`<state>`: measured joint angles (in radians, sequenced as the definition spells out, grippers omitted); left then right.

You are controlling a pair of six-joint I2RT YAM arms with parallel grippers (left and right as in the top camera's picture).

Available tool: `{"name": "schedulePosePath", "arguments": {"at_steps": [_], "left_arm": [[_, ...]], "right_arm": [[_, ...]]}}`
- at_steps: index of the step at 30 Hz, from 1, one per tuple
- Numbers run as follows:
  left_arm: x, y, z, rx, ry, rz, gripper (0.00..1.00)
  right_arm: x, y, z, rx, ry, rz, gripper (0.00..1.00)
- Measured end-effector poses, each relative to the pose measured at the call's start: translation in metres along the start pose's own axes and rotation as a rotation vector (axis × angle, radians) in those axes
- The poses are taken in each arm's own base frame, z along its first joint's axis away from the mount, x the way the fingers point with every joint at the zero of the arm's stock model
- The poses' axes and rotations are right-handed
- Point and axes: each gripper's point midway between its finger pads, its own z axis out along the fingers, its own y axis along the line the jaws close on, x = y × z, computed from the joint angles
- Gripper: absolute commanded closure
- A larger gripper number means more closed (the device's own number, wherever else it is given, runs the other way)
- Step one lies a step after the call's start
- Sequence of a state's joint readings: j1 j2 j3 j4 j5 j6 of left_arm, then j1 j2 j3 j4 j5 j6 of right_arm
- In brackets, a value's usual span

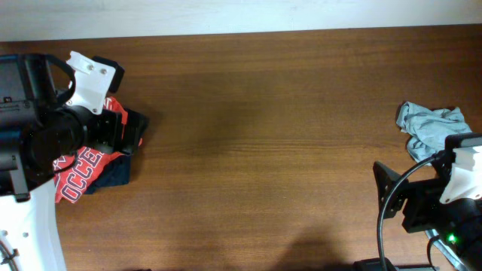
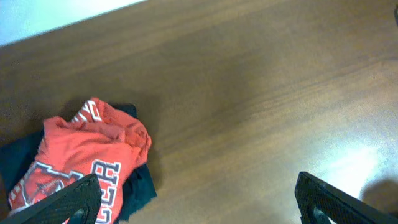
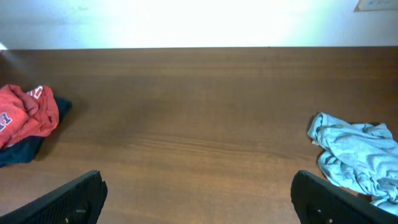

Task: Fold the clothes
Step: 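Open the left gripper over the stack and lower the right arm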

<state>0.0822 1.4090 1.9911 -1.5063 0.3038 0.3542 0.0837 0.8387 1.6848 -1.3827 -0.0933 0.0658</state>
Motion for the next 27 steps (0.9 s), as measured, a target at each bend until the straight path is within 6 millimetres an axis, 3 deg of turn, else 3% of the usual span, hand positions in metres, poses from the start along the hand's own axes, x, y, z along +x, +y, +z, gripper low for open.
{"name": "schedulePosePath", "arguments": {"at_steps": [5,27], "left_arm": [[-0.0062,0.0024,0.0003,-0.009,-0.024,0.005,0.01],[-0.0062,0.0024,0.0003,-0.009,-0.024,0.005,0.01]], "right_arm": [[0.0073,-0.0005,-0.0001,0.002,0.03,0.004,0.01],[0.0065,-0.0027,0.0008,0.015,0.024,0.0,0.01]]}}
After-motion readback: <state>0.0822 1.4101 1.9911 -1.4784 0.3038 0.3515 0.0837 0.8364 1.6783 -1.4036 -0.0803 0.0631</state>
